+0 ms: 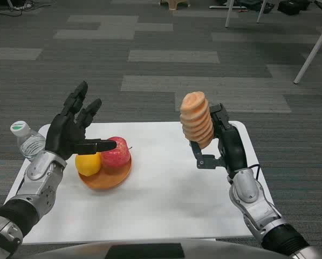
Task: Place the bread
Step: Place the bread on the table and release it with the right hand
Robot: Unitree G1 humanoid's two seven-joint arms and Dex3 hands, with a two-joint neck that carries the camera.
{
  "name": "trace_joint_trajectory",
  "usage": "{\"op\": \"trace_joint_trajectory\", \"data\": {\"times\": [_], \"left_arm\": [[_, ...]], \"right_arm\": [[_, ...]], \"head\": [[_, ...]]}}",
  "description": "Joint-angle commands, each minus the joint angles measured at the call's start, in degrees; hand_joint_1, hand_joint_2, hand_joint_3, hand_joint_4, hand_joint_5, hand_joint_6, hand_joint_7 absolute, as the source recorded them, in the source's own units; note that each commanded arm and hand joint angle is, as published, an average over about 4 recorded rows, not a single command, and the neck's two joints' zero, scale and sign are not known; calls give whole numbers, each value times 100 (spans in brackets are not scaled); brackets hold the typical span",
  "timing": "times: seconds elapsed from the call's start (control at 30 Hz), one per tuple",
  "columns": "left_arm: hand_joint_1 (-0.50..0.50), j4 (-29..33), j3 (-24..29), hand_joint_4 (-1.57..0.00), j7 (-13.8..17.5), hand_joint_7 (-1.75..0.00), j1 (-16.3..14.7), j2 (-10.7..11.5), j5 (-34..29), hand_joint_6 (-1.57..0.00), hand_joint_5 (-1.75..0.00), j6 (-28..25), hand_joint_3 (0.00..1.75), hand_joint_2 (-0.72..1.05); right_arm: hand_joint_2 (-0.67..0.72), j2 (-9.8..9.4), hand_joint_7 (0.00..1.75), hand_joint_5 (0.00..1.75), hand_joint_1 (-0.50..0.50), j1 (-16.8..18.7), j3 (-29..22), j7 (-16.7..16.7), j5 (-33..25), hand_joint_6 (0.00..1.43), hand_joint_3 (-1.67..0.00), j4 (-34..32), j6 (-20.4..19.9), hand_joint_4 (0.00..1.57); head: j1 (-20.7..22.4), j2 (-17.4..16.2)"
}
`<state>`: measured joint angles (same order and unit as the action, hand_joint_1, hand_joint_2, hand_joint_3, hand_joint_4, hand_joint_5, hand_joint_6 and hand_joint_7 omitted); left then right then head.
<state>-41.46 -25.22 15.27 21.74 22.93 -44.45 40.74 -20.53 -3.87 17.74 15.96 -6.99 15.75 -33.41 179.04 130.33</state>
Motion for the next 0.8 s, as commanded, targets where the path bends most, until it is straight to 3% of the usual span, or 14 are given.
{"op": "trace_joint_trajectory", "data": {"times": [0.03, 0.67, 0.8], "left_arm": [[50, 121, 84, 0, 29, 0, -135, 10, 24, 0, -41, 57, 6, 52], [50, 130, 122, 0, 29, 0, -135, 15, 24, 0, -41, 57, 0, 52], [50, 130, 127, 0, 29, 0, -135, 32, 16, 0, -41, 57, 0, 52]], "right_arm": [[-48, -30, 156, 155, -38, -79, 95, 39, -45, 54, -143, -72, -105, 69], [-51, -48, 154, 158, -36, -189, 124, 39, -48, 54, -141, -41, -105, 69], [-48, -48, 161, 155, -38, -206, 133, 39, -48, 54, -143, -19, -113, 69]], "head": [[51, 38], [133, 121], [138, 127]]}}
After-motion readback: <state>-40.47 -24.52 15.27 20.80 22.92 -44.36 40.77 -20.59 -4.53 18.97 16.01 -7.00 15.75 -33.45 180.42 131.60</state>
